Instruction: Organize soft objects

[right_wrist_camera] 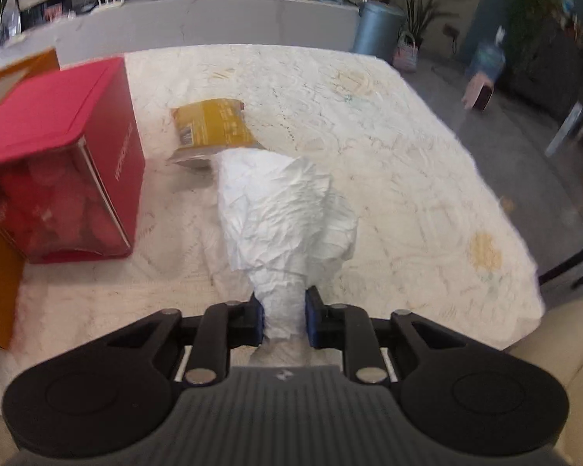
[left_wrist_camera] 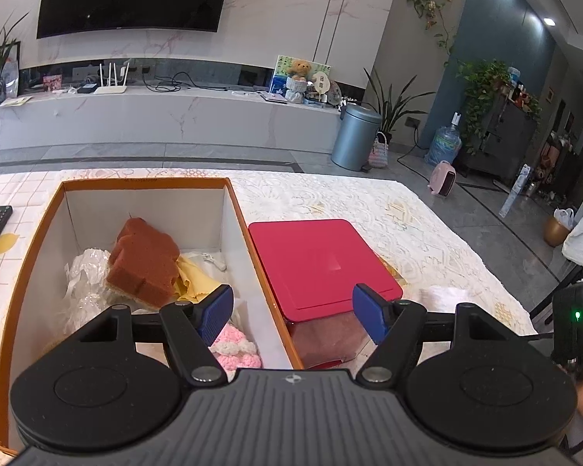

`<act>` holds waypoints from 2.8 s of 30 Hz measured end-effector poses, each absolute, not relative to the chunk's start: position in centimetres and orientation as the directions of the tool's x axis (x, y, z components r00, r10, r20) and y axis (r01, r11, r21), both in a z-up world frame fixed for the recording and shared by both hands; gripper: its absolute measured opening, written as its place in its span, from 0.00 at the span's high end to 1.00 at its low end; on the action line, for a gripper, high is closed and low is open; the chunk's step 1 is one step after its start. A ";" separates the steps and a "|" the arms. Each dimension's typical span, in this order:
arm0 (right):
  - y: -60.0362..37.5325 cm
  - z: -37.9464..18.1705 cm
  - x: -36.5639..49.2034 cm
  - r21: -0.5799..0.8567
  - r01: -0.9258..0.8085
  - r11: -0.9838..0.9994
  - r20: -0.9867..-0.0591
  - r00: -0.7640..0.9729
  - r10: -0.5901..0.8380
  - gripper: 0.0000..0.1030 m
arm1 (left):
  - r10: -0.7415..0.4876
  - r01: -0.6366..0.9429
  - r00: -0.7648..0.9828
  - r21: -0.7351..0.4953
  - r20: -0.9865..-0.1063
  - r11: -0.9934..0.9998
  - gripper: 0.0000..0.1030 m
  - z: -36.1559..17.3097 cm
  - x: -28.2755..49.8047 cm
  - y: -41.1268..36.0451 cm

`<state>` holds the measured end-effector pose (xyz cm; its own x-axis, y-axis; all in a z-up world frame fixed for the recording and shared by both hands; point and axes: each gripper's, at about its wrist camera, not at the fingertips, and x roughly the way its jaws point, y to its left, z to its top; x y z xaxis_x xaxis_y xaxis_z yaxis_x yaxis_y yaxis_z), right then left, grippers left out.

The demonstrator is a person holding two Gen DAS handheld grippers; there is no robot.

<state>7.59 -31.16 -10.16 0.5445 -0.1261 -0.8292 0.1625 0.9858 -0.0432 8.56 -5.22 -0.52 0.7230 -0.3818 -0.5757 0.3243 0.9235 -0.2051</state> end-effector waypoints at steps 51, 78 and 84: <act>-41.9 -6.3 1.7 0.077 0.414 0.907 -0.669 0.696 -0.261 0.75 | -0.141 0.175 0.871 0.030 -0.470 0.984 0.17 -6.8 9.8 -28.9; -41.1 -9.2 4.7 0.131 0.300 0.945 -0.728 0.677 -0.114 0.68 | 0.152 -0.053 0.800 0.185 -0.580 0.981 0.10 -14.0 17.8 -31.7; -40.9 -9.2 4.7 0.126 0.293 0.948 -0.727 0.677 -0.113 0.68 | 0.142 -0.042 0.810 0.186 -0.568 0.982 0.19 -14.4 17.9 -31.6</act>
